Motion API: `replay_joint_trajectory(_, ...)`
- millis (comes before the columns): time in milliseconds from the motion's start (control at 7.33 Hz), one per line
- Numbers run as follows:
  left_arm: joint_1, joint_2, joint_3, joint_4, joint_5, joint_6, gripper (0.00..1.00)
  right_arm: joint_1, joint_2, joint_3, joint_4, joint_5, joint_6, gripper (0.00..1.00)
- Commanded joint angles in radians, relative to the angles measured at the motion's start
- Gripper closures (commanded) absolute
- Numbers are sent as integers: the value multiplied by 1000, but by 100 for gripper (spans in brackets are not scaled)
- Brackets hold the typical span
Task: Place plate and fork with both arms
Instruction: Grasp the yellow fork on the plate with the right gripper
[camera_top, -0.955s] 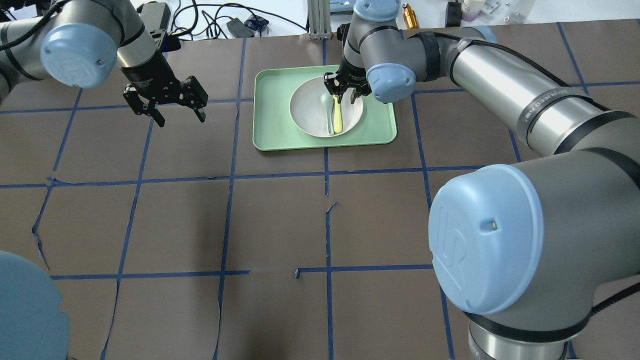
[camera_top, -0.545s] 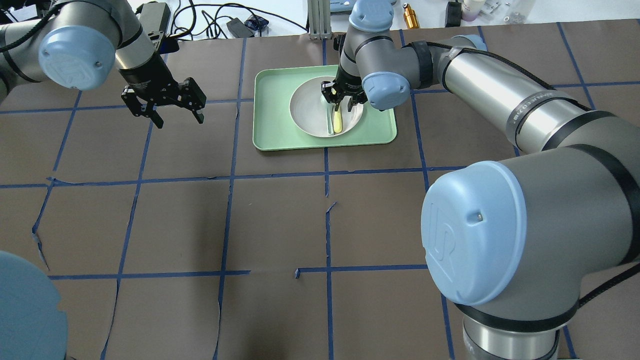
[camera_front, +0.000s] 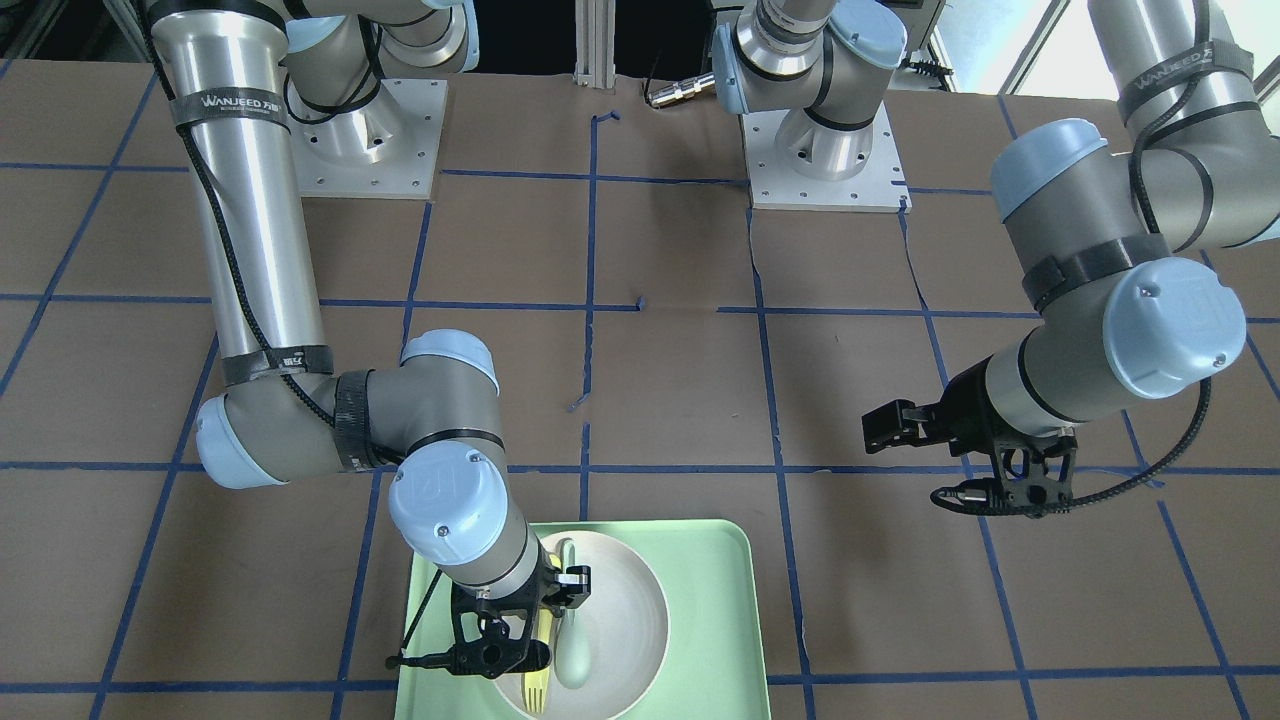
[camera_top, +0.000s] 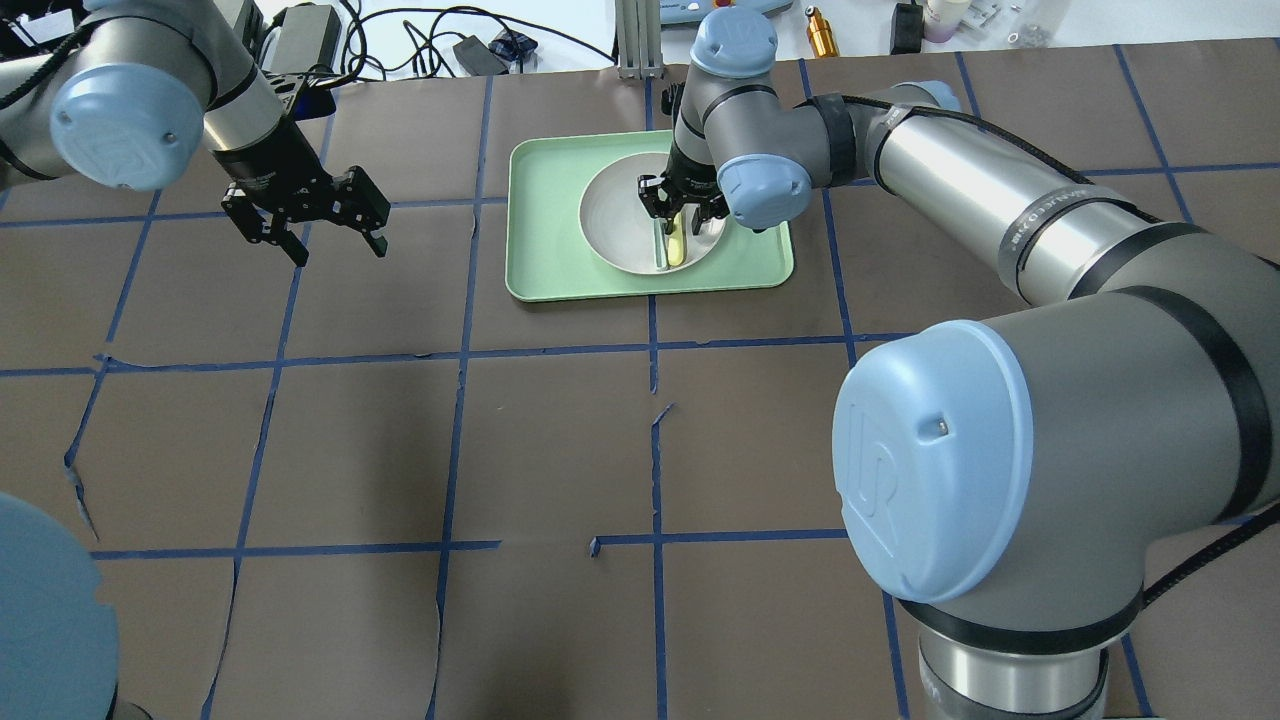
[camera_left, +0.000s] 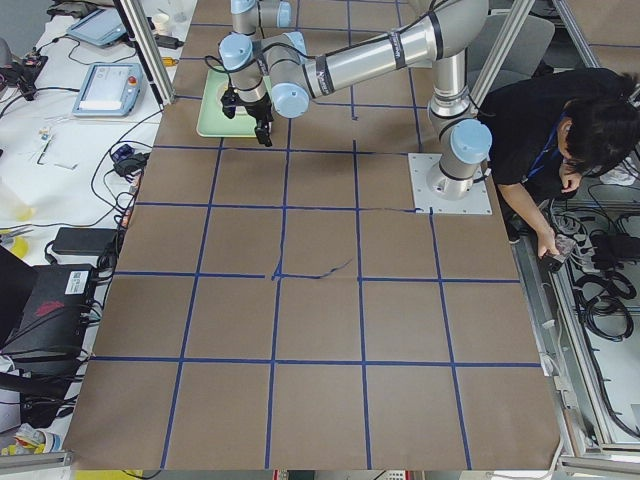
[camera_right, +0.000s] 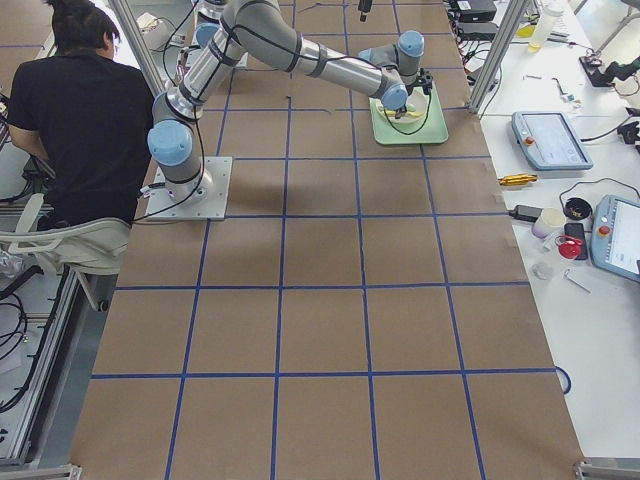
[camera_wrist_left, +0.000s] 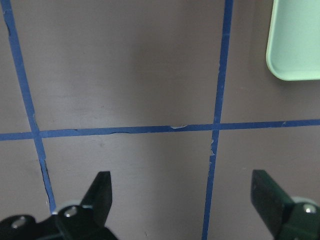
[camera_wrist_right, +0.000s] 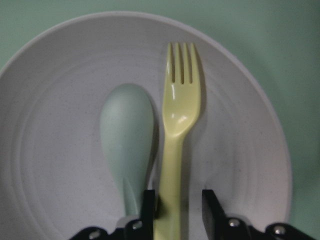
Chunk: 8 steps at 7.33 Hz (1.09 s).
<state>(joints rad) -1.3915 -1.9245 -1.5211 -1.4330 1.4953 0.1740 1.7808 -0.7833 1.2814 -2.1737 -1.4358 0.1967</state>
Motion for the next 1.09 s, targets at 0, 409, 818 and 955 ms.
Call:
replay_joint_trajectory(0, 2, 2, -1, 0, 0, 4, 0, 0, 7, -2, 0, 0, -11, 70)
replay_joint_trajectory(409, 2, 13, -1, 0, 3, 6, 0, 0, -20, -4, 11, 0, 18, 100)
replay_joint_trajectory(818, 2, 16, -1, 0, 2, 6, 0, -24, -103, -10, 28, -3, 40, 100)
replay_joint_trajectory(955, 2, 22, -2, 0, -1, 4, 0, -81, -111, -5, 41, 0, -39, 100)
